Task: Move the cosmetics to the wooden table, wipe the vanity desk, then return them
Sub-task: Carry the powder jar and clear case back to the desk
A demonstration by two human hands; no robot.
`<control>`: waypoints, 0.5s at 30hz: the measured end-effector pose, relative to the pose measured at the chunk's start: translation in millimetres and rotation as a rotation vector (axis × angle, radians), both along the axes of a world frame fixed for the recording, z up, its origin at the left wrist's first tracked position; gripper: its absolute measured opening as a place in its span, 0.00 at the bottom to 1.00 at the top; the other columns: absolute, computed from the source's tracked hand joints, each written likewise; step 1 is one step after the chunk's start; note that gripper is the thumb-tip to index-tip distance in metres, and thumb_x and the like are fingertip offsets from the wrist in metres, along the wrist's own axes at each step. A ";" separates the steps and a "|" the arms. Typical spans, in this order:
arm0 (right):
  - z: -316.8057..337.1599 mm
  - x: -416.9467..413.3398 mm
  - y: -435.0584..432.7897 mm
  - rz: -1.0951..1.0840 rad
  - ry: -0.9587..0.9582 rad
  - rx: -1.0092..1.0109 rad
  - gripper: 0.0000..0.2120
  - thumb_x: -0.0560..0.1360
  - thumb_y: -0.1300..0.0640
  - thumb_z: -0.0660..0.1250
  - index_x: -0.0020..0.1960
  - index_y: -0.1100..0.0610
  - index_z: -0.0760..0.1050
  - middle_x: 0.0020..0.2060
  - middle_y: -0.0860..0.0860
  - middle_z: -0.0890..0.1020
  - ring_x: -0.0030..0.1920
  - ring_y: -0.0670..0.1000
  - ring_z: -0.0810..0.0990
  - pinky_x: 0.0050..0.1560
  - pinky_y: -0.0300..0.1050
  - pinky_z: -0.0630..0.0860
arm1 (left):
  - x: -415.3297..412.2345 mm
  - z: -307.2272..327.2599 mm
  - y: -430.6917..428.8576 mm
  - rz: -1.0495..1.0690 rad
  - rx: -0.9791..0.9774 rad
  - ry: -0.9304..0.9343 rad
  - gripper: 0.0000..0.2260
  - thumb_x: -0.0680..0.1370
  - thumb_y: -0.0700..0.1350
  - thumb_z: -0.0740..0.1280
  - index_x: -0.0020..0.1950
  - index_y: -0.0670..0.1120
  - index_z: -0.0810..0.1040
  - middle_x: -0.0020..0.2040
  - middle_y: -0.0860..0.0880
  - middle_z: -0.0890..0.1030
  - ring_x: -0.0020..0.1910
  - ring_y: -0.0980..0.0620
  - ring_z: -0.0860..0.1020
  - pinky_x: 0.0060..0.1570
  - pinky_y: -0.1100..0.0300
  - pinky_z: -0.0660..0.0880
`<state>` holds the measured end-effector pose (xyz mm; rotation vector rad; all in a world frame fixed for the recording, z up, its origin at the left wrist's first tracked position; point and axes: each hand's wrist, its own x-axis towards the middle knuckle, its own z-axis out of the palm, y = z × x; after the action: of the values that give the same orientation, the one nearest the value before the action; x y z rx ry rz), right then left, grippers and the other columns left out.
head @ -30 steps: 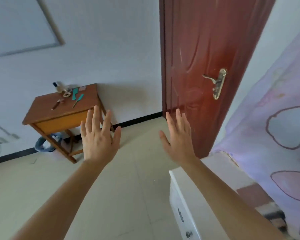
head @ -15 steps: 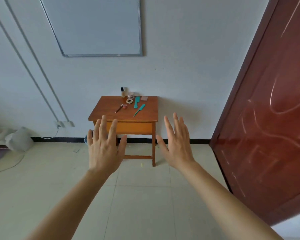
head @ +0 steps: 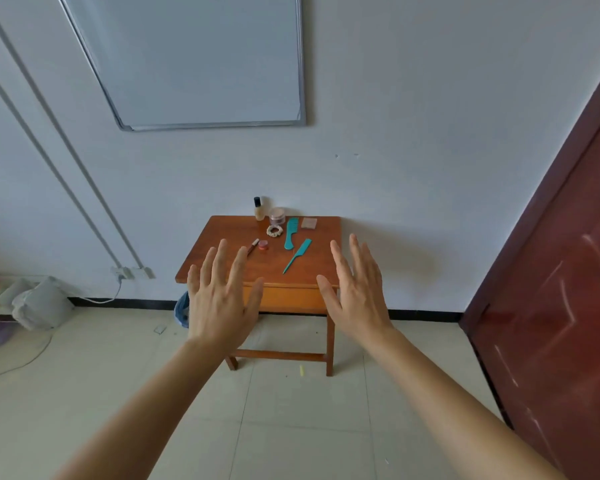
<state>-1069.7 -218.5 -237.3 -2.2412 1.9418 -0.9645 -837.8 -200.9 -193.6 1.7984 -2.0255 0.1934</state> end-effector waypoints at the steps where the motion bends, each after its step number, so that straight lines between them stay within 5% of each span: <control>1: 0.5 -1.6 -24.5 0.001 0.002 0.012 0.31 0.82 0.39 0.50 0.81 0.50 0.48 0.80 0.56 0.47 0.80 0.58 0.45 0.77 0.56 0.52 | -2.5 3.9 -24.0 0.005 0.010 0.001 0.28 0.79 0.62 0.50 0.76 0.49 0.62 0.77 0.41 0.61 0.76 0.40 0.59 0.72 0.37 0.57; 11: 4.9 21.5 -223.4 0.022 0.048 0.110 0.32 0.80 0.36 0.46 0.80 0.48 0.47 0.80 0.54 0.45 0.80 0.57 0.44 0.78 0.56 0.51 | 13.2 18.7 -201.7 0.099 0.067 -0.012 0.31 0.79 0.64 0.45 0.78 0.51 0.57 0.80 0.45 0.53 0.78 0.43 0.50 0.75 0.40 0.50; 15: -6.0 37.0 -283.5 -0.003 0.107 0.142 0.32 0.81 0.39 0.52 0.80 0.49 0.47 0.80 0.54 0.44 0.80 0.58 0.44 0.76 0.53 0.46 | 31.1 14.7 -268.1 0.117 0.127 -0.037 0.29 0.80 0.63 0.48 0.79 0.53 0.51 0.80 0.46 0.47 0.79 0.45 0.45 0.76 0.41 0.46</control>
<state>-1032.7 -502.0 -243.2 -2.2541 1.9861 -0.6951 -806.6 -469.0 -178.9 2.0070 -1.9997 0.1368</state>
